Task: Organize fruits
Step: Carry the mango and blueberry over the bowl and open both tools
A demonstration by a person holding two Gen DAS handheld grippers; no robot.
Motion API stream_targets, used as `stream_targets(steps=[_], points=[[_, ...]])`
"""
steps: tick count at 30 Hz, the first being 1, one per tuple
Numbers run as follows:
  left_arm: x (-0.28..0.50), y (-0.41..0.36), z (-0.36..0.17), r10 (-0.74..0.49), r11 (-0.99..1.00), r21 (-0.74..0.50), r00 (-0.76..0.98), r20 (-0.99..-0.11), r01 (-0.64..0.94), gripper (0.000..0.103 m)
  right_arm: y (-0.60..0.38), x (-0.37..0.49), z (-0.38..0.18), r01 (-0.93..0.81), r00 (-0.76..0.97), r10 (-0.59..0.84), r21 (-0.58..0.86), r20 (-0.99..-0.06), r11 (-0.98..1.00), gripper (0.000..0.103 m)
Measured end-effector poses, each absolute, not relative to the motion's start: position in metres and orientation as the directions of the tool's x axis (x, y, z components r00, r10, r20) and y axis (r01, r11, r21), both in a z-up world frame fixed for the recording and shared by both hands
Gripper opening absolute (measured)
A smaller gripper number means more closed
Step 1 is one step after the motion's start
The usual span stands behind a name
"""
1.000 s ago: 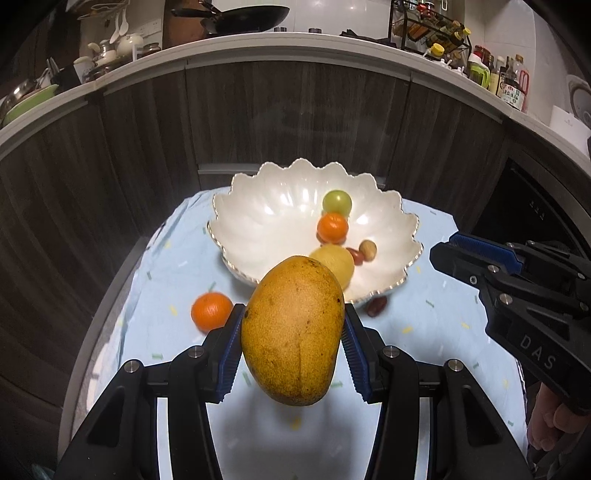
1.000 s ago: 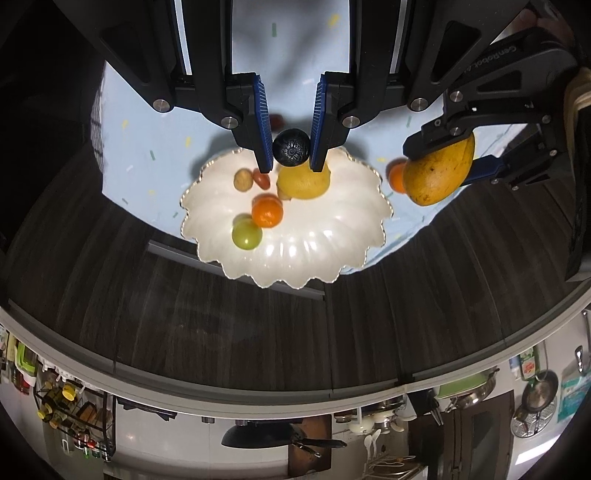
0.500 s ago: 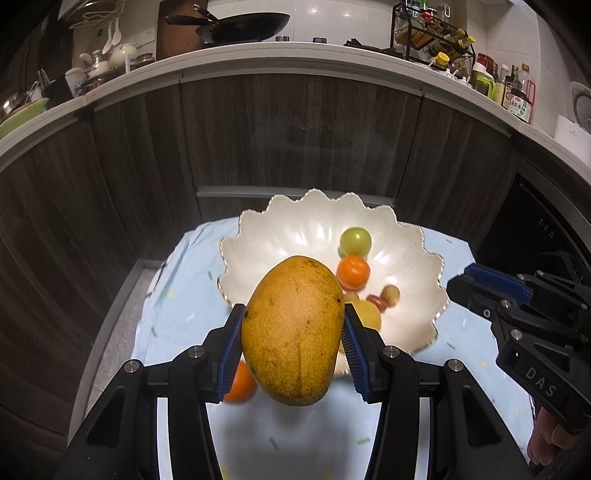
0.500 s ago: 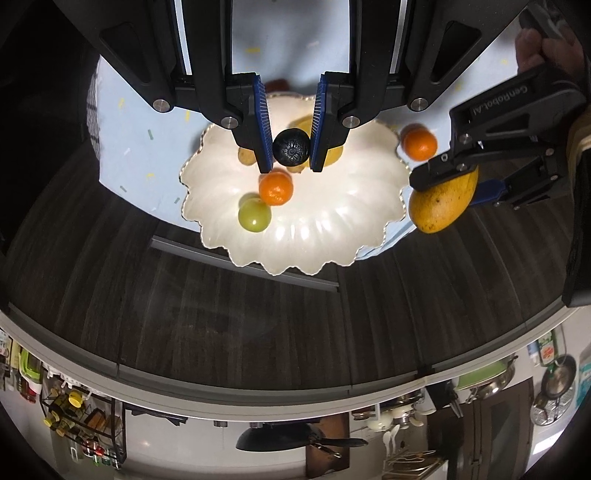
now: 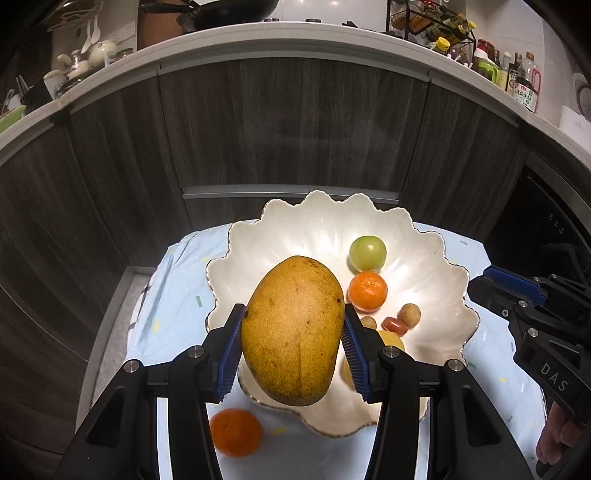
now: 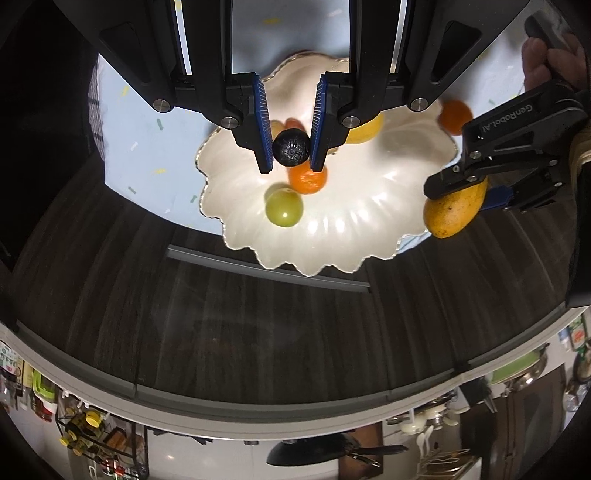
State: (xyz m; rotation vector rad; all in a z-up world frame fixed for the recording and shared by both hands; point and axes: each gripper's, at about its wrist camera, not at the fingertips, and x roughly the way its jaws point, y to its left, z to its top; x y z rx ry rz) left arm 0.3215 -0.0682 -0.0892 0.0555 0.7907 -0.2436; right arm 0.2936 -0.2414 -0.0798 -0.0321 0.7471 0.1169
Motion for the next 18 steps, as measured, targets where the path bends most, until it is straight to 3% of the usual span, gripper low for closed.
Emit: stream_targets(steps=[11, 14, 16, 18], points=[[0.330, -0.071, -0.101, -0.192, 0.967, -0.032, 0.634, -0.749, 0.255, 0.050, -0.243, 0.299, -0.100, -0.112, 0.673, 0.109, 0.045, -0.731, 0.993, 0.023], [0.330, -0.072, -0.103, -0.184, 0.966, -0.023, 0.625, -0.759, 0.256, 0.052, -0.243, 0.298, -0.099, -0.109, 0.679, 0.109, 0.046, -0.726, 0.993, 0.038], [0.326, -0.071, -0.098, -0.169, 0.969, -0.006, 0.652, -0.739, 0.245, 0.065, -0.243, 0.296, -0.096, -0.105, 0.689, 0.108, 0.049, -0.717, 0.993, 0.051], [0.324, -0.071, -0.092, -0.154, 0.972, 0.013, 0.677, -0.720, 0.236, 0.074, -0.243, 0.293, -0.092, -0.097, 0.700, 0.098, 0.041, -0.707, 0.994, 0.057]])
